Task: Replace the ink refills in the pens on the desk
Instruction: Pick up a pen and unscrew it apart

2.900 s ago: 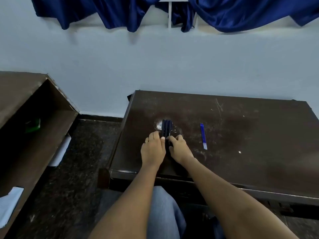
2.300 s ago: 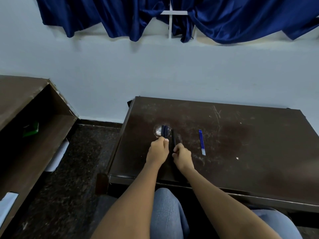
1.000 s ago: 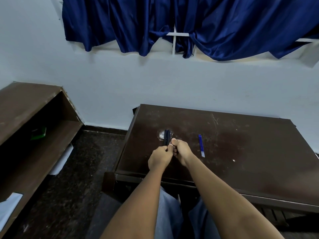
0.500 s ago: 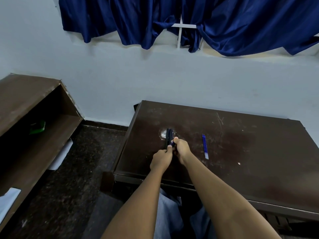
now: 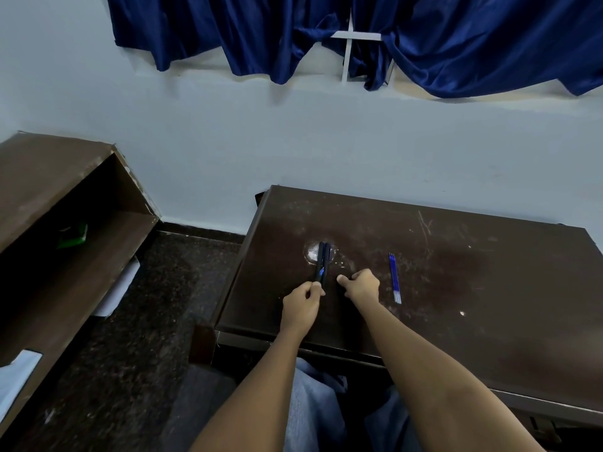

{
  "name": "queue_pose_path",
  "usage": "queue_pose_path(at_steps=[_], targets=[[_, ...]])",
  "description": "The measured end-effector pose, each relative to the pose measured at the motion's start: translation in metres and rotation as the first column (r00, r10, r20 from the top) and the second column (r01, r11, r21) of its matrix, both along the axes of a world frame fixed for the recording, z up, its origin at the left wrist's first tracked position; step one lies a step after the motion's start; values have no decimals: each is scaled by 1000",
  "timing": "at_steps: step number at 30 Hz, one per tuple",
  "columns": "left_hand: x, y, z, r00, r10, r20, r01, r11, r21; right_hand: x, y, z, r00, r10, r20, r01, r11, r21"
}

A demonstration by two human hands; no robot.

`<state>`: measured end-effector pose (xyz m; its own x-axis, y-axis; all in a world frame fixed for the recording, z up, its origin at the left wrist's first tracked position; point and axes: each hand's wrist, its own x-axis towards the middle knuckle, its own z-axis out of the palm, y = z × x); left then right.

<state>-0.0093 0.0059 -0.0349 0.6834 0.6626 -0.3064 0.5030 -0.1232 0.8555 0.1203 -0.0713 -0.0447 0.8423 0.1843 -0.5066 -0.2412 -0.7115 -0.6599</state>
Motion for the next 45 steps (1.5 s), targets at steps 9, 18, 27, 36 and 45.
queue_pose_path(at_steps=[9, 18, 27, 36, 45], targets=[[5, -3, 24, 999, -19, 40, 18, 999, 31, -23, -4, 38, 983, -83, -161, 145, 893, 427], [-6, -10, 66, 986, -163, 25, 149, 944, 293, -35, -11, 90, 925, 270, 267, -340, 903, 264], [-23, -19, 114, 964, -266, 14, 223, 834, 505, -53, -25, 139, 923, 272, 271, -350, 886, 302], [-45, -32, 154, 914, -234, 331, 312, 928, -204, -70, -53, 177, 841, 435, 321, -541, 682, 492], [-59, -48, 168, 921, -215, 326, 204, 977, 68, -85, -66, 181, 979, 148, -138, 51, 480, 876]])
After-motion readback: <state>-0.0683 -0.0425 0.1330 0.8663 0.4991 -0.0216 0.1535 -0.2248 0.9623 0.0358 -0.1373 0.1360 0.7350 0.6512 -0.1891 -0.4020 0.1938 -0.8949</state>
